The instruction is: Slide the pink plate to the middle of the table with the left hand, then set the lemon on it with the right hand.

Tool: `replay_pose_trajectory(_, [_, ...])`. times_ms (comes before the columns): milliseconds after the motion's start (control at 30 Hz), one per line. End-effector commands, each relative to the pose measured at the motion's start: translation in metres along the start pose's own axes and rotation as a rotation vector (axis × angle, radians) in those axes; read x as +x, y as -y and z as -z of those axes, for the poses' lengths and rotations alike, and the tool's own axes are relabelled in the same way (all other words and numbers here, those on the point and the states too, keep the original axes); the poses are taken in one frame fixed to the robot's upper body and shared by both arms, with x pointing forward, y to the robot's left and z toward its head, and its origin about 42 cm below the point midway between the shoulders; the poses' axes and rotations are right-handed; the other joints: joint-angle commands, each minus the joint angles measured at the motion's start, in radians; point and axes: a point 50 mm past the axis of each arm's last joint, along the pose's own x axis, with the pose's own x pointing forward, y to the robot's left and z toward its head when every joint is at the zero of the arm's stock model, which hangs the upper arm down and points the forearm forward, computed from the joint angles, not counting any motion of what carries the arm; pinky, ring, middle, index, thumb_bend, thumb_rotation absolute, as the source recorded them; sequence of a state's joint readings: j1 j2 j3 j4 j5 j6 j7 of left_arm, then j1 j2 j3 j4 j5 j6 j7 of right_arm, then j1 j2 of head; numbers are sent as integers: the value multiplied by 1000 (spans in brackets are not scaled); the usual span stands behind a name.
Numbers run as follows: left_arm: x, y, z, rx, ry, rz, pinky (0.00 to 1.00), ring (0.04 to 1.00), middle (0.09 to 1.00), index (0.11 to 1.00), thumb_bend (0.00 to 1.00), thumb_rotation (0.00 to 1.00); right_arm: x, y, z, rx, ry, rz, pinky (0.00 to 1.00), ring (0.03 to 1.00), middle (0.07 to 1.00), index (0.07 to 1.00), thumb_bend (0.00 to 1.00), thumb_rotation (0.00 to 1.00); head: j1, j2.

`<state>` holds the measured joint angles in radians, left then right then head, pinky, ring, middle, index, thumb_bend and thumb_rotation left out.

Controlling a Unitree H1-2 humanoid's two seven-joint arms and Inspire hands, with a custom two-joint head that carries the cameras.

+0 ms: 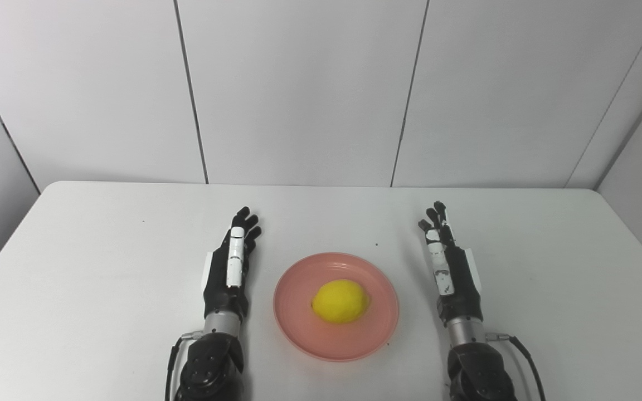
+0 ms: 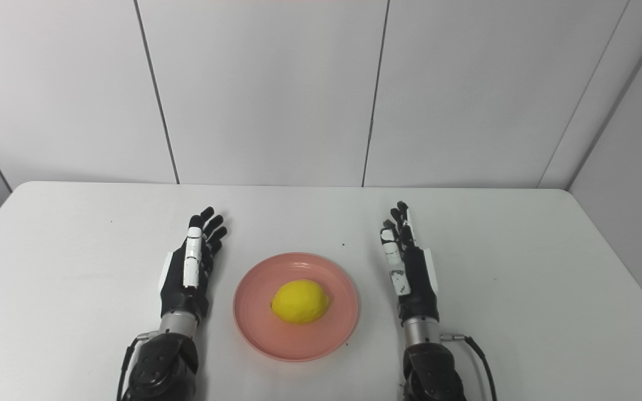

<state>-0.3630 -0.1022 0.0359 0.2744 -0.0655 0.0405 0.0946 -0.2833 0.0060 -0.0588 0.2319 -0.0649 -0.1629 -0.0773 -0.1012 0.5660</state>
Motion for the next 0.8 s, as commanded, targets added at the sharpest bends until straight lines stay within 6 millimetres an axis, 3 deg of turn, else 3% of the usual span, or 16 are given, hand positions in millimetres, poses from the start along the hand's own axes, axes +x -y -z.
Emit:
replay_pose_trajectory(0, [12, -2, -8, 9, 21, 1, 1000, 958, 957, 940, 663, 962, -2, -3, 6, 0, -5, 21, 1000, 972, 983, 1000, 707, 1000, -2, 2])
replay_pose_trajectory(167, [22, -9, -8, 13, 4, -14, 998, 969, 952, 935, 661, 935, -2, -5, 14, 98, -98, 49, 1000, 999, 998, 1000, 854, 1000, -4, 5])
replay_pose_trajectory(333, [21, -6, -6, 7, -43, -13, 1000, 964, 962, 957, 635, 990, 0, -6, 15, 232, -143, 35, 1000, 1000, 1000, 1000, 806, 994, -6, 5])
replay_pose_trajectory(533, [17, -2, -2, 9, -93, 14, 1000, 995, 993, 991, 650, 1000, -1, -4, 13, 204, -187, -25, 1000, 1000, 1000, 1000, 747, 1000, -9, 6])
replay_pose_trajectory(767, [16, 0, 0, 1, -97, 9, 1000, 994, 984, 984, 664, 1000, -2, -3, 16, 267, -223, -11, 1000, 1000, 1000, 1000, 763, 1000, -7, 8])
